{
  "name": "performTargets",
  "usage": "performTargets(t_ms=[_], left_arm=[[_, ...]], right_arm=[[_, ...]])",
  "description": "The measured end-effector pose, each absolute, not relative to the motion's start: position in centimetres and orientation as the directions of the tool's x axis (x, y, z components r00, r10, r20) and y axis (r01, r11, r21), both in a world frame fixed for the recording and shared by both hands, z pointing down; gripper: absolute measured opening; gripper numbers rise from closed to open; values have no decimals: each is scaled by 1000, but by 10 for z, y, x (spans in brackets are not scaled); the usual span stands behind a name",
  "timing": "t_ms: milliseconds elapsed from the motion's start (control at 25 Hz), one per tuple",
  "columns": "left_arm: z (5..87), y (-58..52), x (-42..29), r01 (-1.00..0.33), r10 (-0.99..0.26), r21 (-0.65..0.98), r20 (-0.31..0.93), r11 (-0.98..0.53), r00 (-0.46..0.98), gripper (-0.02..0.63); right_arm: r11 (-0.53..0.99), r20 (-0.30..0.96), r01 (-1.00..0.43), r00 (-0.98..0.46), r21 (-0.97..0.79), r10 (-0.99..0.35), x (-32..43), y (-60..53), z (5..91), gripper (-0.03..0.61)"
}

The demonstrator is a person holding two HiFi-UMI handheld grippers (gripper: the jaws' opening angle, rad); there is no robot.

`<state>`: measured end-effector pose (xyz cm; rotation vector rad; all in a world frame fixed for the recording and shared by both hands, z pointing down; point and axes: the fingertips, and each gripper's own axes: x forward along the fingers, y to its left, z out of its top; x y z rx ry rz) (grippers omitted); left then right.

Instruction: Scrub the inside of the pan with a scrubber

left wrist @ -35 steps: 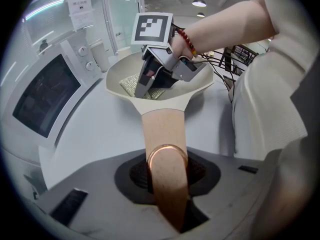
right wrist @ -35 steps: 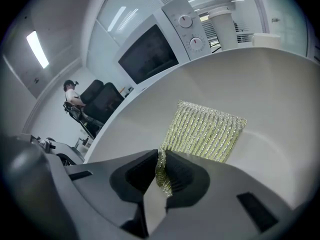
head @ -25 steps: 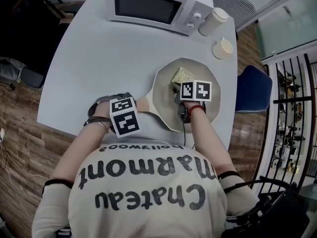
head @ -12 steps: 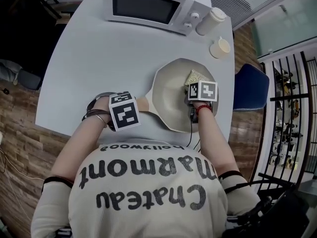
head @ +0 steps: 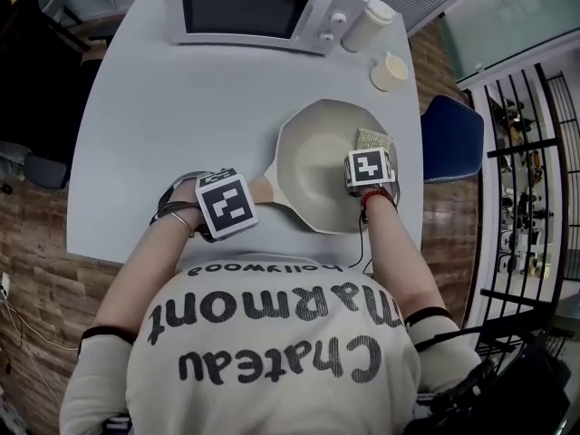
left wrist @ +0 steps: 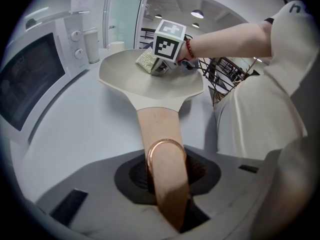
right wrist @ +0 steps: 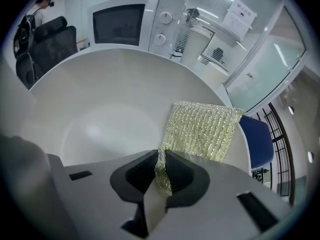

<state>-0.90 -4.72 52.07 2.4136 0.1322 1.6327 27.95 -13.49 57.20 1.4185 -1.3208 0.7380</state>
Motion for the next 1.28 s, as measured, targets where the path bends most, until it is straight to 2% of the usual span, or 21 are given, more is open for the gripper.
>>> performTargets(t_ms=[240, 440, 560, 680, 1120, 1200, 1280], left_arm=[[524, -37, -19, -21, 240, 264, 906, -964, 350, 107], [531, -39, -30, 7, 185, 196, 913, -981, 363, 109], [533, -35, -28, 10, 191, 202, 907, -979, 376, 97], [534, -31, -26, 7, 196, 210, 902, -978, 384, 98], [532, -34, -23, 11, 194, 205, 905, -979, 378, 98], [532, -33, -23, 9, 197, 209, 903, -978, 381, 98], [532, -33, -24, 9, 193, 204, 905, -979, 380, 98]], right_arm=[[25, 897, -952, 277, 304, -343, 296, -128, 557, 52], [-38, 889, -948, 309, 315, -337, 309, -114, 549, 52], [-75, 876, -946, 321, 316, -361, 309, -112, 538, 52], [-130, 882, -941, 338, 312, -330, 310, -97, 530, 52], [-242, 819, -927, 368, 286, -440, 324, -101, 493, 52], [-235, 811, -951, 297, 202, -504, 313, -109, 485, 54], [-141, 816, -990, 103, 27, -568, 280, -122, 484, 54]])
